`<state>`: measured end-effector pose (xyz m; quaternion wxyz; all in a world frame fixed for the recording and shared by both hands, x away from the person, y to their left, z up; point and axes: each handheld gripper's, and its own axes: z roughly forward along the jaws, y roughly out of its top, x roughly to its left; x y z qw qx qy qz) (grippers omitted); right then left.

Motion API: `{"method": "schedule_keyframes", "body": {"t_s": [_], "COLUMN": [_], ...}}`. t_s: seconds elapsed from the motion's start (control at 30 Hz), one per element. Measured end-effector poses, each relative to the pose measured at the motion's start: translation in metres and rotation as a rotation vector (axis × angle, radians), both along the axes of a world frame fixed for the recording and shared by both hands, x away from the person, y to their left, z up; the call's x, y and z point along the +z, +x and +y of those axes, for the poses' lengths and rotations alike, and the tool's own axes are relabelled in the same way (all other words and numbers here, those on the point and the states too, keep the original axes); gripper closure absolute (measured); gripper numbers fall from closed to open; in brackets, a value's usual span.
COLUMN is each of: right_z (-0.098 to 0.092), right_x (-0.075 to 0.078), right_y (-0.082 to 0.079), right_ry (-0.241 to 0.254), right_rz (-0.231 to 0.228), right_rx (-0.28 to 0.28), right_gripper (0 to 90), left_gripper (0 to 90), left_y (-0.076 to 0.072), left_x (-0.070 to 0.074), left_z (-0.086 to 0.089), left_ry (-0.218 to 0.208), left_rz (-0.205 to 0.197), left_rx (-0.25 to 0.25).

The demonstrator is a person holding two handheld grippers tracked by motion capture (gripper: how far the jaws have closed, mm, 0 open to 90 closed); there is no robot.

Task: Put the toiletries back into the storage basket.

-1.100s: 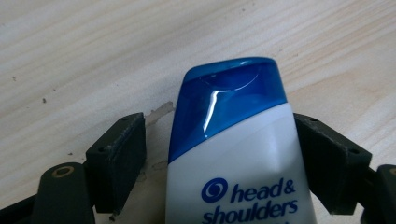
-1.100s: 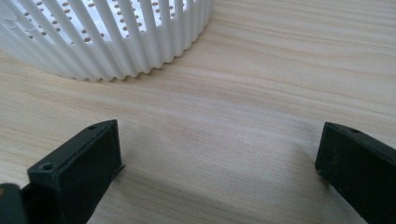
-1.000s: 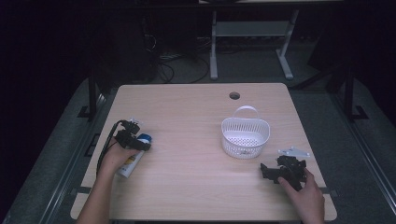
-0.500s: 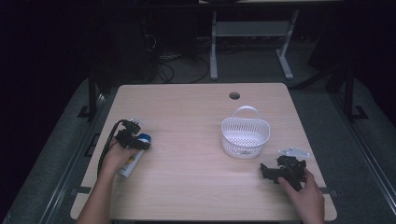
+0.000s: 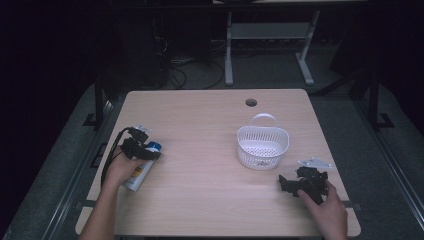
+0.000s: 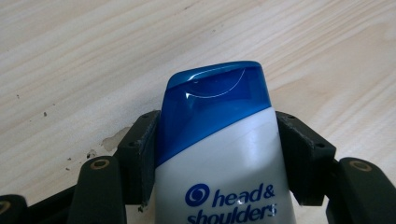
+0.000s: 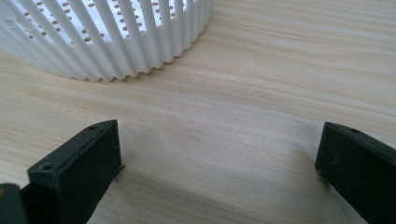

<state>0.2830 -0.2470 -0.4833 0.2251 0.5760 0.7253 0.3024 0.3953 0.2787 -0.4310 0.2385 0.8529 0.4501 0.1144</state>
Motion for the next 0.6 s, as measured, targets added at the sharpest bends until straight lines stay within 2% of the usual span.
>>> {"method": "schedule_keyframes", "body": {"t_s": [0.17, 0.27, 0.3, 0.6], "right_z": [0.0, 0.0, 0.0, 0.0], "right_x": [0.0, 0.0, 0.0, 0.0], "right_y": [0.0, 0.0, 0.0, 0.0], "right_ry": [0.0, 0.0, 0.0, 0.0], "right_rz": [0.0, 0.0, 0.0, 0.0], "right_rx": [0.0, 0.0, 0.0, 0.0], "right_gripper": [0.0, 0.0, 0.0, 0.0], "left_gripper": [37.1, 37.1, 37.1, 37.3], "left_y": [-0.005, -0.01, -0.01, -0.018], "left_x": [0.007, 0.015, 0.015, 0.027], "left_z": [0.003, 0.007, 0.007, 0.014], "left_ry": [-0.027, -0.07, -0.07, -0.171], "left_rz": [-0.015, -0.031, -0.031, -0.084], "left_rx": [-0.016, -0.029, -0.029, -0.055]}}
